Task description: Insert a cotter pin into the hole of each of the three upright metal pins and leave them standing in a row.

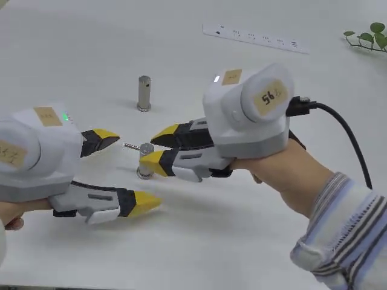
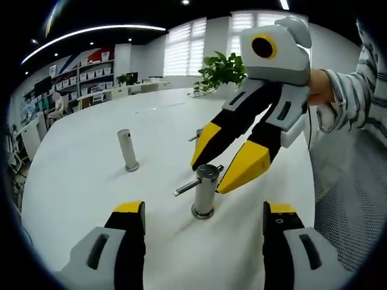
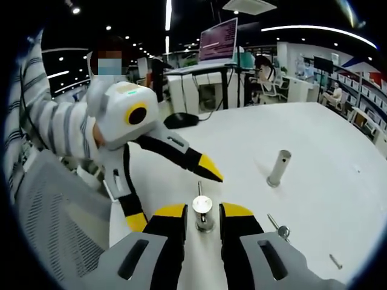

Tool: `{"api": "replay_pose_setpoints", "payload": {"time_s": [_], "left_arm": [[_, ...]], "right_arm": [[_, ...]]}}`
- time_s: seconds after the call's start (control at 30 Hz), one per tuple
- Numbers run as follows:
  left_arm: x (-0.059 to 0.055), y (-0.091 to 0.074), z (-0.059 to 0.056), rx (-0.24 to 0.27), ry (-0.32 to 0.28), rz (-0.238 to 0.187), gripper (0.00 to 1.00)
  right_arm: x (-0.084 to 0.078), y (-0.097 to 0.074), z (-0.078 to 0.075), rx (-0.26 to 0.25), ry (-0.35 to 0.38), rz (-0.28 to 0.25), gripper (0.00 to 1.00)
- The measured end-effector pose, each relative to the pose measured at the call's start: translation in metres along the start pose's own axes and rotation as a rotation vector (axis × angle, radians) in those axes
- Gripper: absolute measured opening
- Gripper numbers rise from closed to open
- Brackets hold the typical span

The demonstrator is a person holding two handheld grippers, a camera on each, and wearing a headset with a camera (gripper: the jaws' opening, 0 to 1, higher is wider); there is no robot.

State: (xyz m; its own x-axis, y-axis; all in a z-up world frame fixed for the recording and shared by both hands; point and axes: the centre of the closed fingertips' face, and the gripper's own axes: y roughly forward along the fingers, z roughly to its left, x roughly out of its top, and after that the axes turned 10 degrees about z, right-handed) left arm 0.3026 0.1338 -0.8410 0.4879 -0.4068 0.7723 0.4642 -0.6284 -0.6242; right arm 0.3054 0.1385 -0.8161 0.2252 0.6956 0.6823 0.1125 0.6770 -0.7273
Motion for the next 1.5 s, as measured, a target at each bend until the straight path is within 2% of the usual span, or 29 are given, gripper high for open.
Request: {"api": "replay_pose_setpoints", "payload": {"time_s": [0.03,0.07,0.13,0.27,0.37,0.53,0.63,0.77,1.03,1.23,1.3,1.5], "left_arm": [[0.004,-0.002,-0.001,-0.009,-0.022,-0.028,0.82],[0.005,-0.003,0.000,-0.005,-0.028,-0.036,0.85],[0.005,-0.005,0.000,-0.009,-0.026,-0.034,0.92],[0.007,-0.006,-0.002,-0.024,-0.040,-0.041,0.99],[0.006,-0.005,0.002,0.000,-0.041,-0.033,0.99],[0.006,-0.004,-0.001,-0.014,-0.036,-0.026,0.99],[0.006,-0.004,-0.001,-0.011,-0.038,-0.024,0.99],[0.005,-0.004,0.000,-0.007,-0.042,-0.019,0.99],[0.013,-0.011,0.003,0.012,-0.054,-0.041,0.99],[0.015,-0.013,0.002,0.013,-0.050,-0.040,0.99],[0.015,-0.014,0.000,0.012,-0.043,-0.036,0.99],[0.014,-0.012,-0.004,0.003,-0.035,-0.020,0.99]], "right_arm": [[0.000,0.001,0.000,0.001,-0.001,0.001,0.23],[0.000,0.001,0.001,0.003,-0.002,0.003,0.23],[-0.001,0.002,0.001,0.005,-0.003,0.005,0.23],[-0.002,0.005,0.000,0.006,-0.003,0.012,0.22],[-0.002,0.005,-0.001,0.004,0.000,0.011,0.22],[0.000,0.006,-0.001,0.002,-0.001,0.005,0.20],[0.000,0.006,0.002,0.017,0.009,0.001,0.16],[0.001,0.006,0.002,0.010,-0.036,0.004,0.15],[0.001,0.005,0.003,-0.002,-0.097,0.000,0.14],[-0.006,-0.001,0.006,0.001,-0.123,0.012,0.13],[-0.010,-0.006,0.008,0.005,-0.160,0.020,0.13],[-0.023,-0.022,0.008,0.021,-0.157,0.020,0.13]]}}
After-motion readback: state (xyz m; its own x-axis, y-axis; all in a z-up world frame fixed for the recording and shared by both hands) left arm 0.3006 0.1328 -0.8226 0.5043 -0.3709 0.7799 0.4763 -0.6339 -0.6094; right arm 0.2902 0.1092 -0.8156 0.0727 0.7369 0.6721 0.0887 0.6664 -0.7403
